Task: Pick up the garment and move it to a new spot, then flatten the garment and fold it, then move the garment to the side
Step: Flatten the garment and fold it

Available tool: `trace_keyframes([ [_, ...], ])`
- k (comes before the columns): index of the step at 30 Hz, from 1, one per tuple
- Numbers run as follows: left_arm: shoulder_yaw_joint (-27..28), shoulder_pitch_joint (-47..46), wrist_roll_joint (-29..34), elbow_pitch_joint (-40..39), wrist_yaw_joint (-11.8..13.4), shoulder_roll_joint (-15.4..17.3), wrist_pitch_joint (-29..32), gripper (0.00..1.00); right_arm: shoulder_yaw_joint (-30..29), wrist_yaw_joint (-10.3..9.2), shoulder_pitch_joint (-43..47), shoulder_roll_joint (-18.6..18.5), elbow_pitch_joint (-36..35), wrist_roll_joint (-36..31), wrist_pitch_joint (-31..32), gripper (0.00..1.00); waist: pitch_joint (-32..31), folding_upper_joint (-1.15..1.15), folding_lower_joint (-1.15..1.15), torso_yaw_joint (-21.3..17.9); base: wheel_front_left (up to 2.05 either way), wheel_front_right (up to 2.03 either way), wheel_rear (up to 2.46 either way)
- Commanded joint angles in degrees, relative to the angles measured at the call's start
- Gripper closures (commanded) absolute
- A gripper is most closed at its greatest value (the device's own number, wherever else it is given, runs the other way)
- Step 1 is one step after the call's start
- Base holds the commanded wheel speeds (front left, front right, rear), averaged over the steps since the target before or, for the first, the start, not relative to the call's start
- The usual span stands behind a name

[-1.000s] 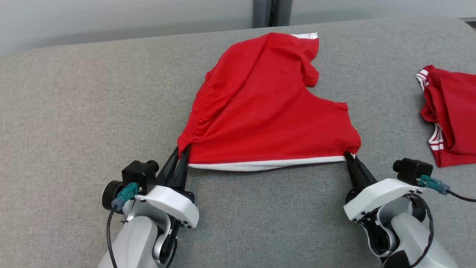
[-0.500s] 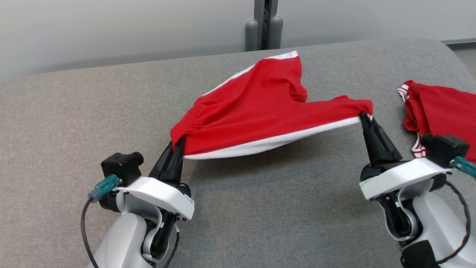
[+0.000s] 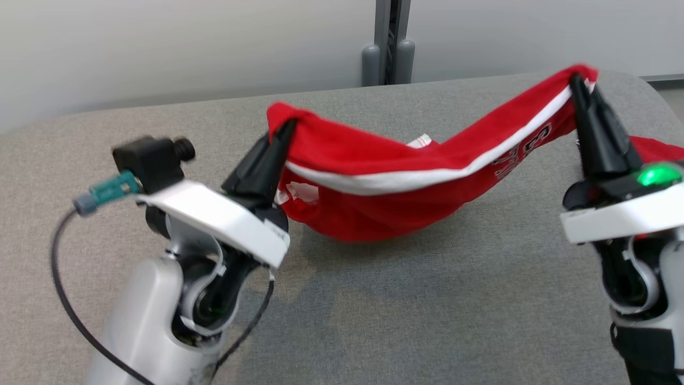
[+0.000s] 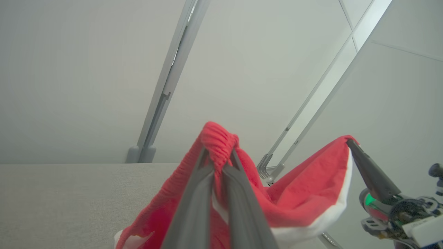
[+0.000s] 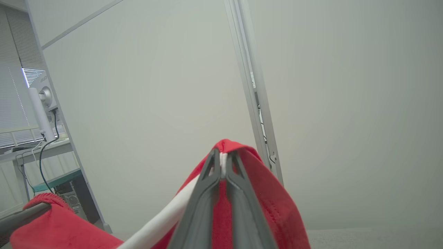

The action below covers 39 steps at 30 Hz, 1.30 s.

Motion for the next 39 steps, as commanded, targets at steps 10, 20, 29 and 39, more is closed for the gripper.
trace_keyframes([
  [10, 6.06, -18.08, -12.40, -4.14, 13.77, -0.60, 18.65, 1.00, -6.51, -0.03, -13.86, 2.19, -4.64, -4.96, 14.18, 1.00, 7.95, 0.00, 0.00, 0.42, 0.00, 0.00, 0.00],
  [20, 9.73, -48.71, -8.58, 16.29, 14.75, 1.45, 16.50, 1.00, -4.09, -0.03, -42.96, 2.03, 10.85, -5.82, 12.20, 1.00, 21.11, 0.00, 0.00, -1.36, 0.00, 0.00, 0.00],
  [29, 9.73, -65.37, -3.72, 35.47, 5.85, 1.81, 1.36, 1.00, -1.83, -0.03, -57.37, 3.39, 27.14, -7.66, -2.00, 1.00, 27.58, 0.00, 0.00, -1.65, 0.00, 0.00, 0.00],
  [39, 5.25, -58.81, -0.51, 54.51, -3.81, 0.87, -9.33, 1.00, 6.02, -0.03, -50.72, 5.06, 45.77, -1.76, -8.92, 1.00, 29.36, 0.00, 0.00, -0.41, 0.00, 0.00, 0.00],
])
